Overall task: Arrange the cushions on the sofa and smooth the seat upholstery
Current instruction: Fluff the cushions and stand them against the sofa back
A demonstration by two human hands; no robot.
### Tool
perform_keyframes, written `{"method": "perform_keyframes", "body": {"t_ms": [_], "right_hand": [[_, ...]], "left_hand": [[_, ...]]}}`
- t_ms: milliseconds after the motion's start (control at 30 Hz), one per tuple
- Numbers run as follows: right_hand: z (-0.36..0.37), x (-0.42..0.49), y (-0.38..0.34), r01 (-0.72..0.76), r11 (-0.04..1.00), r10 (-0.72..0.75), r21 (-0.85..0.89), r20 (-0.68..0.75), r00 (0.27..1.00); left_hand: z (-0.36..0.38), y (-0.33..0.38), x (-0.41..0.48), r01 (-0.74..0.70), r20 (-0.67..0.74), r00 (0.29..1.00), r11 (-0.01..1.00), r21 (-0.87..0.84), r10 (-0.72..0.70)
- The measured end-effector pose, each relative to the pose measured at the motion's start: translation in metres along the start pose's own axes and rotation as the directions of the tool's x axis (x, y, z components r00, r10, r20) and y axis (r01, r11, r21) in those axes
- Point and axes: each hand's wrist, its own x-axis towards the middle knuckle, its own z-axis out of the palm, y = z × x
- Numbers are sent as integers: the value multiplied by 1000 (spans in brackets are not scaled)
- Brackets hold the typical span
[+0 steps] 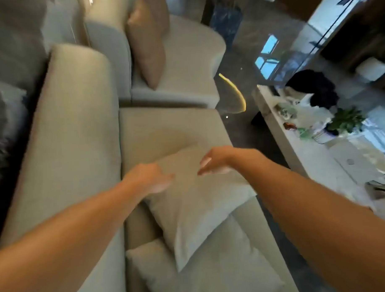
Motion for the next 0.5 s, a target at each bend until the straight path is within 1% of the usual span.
{"method": "perform_keyframes", "body": {"t_ms": [33, 67, 100, 133, 167, 200, 233, 267, 300, 333, 367, 500], "right_hand": [[26, 22, 3, -16, 1000, 16, 1, 31, 999], [52, 46, 8, -24, 1000, 23, 3, 42, 999], [83, 68, 16, -48, 999, 48, 9, 62, 997], [113, 84, 26, -73, 996, 71, 58, 37, 997], [137, 99, 34, -77, 989, 81, 124, -23, 996], [155, 110, 42, -96, 979, 115, 181, -95, 989], [168, 122, 51, -110, 970, 148, 218, -167, 975], [175, 129, 58, -112, 967, 164, 227, -223, 961], [179, 133, 63, -116, 964, 177, 238, -252, 951], [182, 135, 67, -111, 960, 180, 257, -263, 948], [183, 135, 69, -101, 954, 181, 282, -272, 945], [175, 121, 67, -117, 893, 262, 434, -292, 920]], "left_hand": [[27, -8, 10, 49, 26, 999, 998, -33, -48], [54, -16, 24, 116, 58, 992, 987, -109, -110], [85, -24, 35, 212, 83, 977, 954, -211, -198], [114, -31, 43, 315, 115, 949, 892, -326, -293], [138, -34, 50, 386, 159, 922, 807, -447, -353], [157, -35, 58, 427, 216, 902, 693, -581, -375], [170, -33, 65, 438, 260, 892, 567, -698, -370], [177, -30, 70, 423, 274, 896, 486, -765, -349], [181, -24, 74, 403, 272, 904, 450, -797, -329], [184, -20, 77, 379, 256, 915, 446, -811, -312], [185, -15, 78, 349, 221, 926, 467, -813, -307], [156, 6, 70, 165, -24, 953, 583, -795, -303]]}}
